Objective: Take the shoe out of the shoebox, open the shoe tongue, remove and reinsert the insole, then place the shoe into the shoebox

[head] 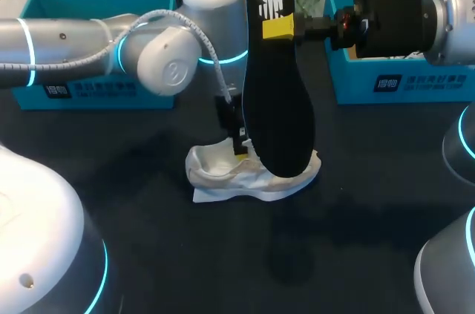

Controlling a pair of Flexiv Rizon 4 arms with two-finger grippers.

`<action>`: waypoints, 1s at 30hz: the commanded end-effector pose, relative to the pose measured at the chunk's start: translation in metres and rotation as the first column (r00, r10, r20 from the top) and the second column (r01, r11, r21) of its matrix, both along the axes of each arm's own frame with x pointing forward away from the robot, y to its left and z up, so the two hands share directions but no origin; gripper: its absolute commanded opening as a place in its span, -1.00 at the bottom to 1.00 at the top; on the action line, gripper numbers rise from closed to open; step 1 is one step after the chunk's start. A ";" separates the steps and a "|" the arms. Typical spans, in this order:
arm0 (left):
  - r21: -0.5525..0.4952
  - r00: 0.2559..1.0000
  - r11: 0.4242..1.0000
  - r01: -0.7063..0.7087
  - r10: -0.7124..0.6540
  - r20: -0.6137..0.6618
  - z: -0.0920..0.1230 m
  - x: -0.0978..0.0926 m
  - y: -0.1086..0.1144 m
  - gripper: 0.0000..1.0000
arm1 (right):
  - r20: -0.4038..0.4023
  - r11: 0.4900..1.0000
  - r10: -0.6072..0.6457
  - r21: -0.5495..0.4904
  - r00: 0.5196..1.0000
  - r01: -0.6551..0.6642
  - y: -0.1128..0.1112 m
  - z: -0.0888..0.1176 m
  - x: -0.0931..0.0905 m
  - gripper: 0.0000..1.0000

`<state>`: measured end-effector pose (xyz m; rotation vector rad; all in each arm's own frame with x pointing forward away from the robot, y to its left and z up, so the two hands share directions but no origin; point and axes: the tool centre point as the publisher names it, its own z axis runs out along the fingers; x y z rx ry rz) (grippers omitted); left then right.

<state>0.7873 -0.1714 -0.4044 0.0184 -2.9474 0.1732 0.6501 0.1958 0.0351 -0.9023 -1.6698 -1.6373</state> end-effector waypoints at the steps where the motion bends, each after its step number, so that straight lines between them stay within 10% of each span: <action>1: 0.012 0.995 0.997 0.075 -0.074 -0.062 0.004 0.009 -0.005 -1.00 | -0.001 1.000 -0.002 -0.001 1.000 0.002 0.002 0.000 0.000 -1.00; 17: -0.053 0.810 0.851 0.522 -0.514 -0.284 0.029 0.002 -0.012 -1.00 | -0.001 1.000 -0.002 -0.001 1.000 0.002 0.002 0.000 0.000 -1.00; 30: 0.069 0.362 0.357 0.932 -0.929 -0.083 0.048 -0.021 -0.015 -1.00 | -0.001 1.000 -0.002 -0.001 1.000 0.002 0.002 0.000 0.000 -1.00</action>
